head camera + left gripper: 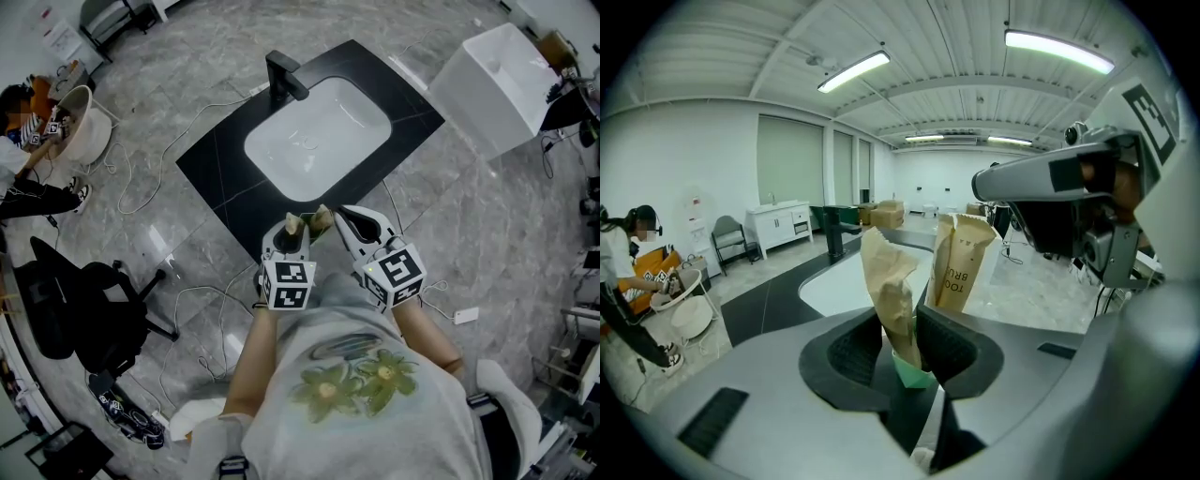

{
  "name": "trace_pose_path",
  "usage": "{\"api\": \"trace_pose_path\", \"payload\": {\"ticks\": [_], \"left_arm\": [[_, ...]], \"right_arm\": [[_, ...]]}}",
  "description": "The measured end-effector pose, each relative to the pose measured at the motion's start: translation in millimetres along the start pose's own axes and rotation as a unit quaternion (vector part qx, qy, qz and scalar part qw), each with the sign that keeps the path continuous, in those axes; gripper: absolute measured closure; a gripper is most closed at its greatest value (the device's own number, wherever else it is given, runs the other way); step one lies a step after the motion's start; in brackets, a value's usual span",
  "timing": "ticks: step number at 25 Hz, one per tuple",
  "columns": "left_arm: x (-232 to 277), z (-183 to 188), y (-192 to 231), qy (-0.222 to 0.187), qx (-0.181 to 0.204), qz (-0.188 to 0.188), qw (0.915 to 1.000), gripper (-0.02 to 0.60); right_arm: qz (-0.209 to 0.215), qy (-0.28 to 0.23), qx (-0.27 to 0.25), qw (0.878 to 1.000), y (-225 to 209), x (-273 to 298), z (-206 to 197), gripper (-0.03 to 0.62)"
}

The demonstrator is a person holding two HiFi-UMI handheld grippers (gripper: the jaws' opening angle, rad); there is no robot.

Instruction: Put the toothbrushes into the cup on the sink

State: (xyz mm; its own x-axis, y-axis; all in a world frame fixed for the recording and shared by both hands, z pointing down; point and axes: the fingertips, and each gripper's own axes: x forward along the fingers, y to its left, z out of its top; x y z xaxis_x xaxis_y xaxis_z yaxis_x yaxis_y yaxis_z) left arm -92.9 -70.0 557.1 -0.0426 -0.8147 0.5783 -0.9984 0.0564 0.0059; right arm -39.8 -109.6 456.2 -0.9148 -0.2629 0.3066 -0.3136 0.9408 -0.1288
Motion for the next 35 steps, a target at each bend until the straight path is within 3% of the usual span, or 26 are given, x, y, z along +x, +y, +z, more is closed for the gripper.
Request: {"api": "trace_pose_path", "payload": {"ticks": [4,8,23,25,28,32,35], "left_arm": [[-3.0,3.9,-0.7,-0.004,-0.007,-0.005,1.0000,0.401],[-12.8,17.5,1.1,-0.025,-0.015,-0.004,0.9996,0.363],[-76.1,80.4,2.8,-0.127,-0.028,0.007,0.9915,0.347],[-82.3,81.9,-0.1,-0.130,-0.027,0.008,0.9911,0.372],[-92.0,84.4,-0.9,-0.141,-0.029,0.020,0.9893,0.466],[-102.1,84.8,1.0,-0.152,-0.032,0.041,0.9870,0.503],[-108.0,84.7,-4.7,-0.152,-0.050,0.028,0.9867,0.545]], "right_arm": [[-0.001,-0.002,0.002,1.000,-0.1,-1.6,1.1,0.546],[-0.001,-0.003,0.001,1.000,2.4,-4.3,2.3,0.546],[0.002,-0.023,-0.007,1.000,11.7,-21.9,19.5,0.546],[0.003,-0.023,-0.007,1.000,12.4,-24.6,19.8,0.546],[0.005,-0.025,-0.006,1.000,14.9,-29.1,20.5,0.546],[0.011,-0.025,-0.004,1.000,20.1,-35.7,19.4,0.546],[0.016,-0.021,-0.002,1.000,22.3,-39.5,15.8,0.546]]}}
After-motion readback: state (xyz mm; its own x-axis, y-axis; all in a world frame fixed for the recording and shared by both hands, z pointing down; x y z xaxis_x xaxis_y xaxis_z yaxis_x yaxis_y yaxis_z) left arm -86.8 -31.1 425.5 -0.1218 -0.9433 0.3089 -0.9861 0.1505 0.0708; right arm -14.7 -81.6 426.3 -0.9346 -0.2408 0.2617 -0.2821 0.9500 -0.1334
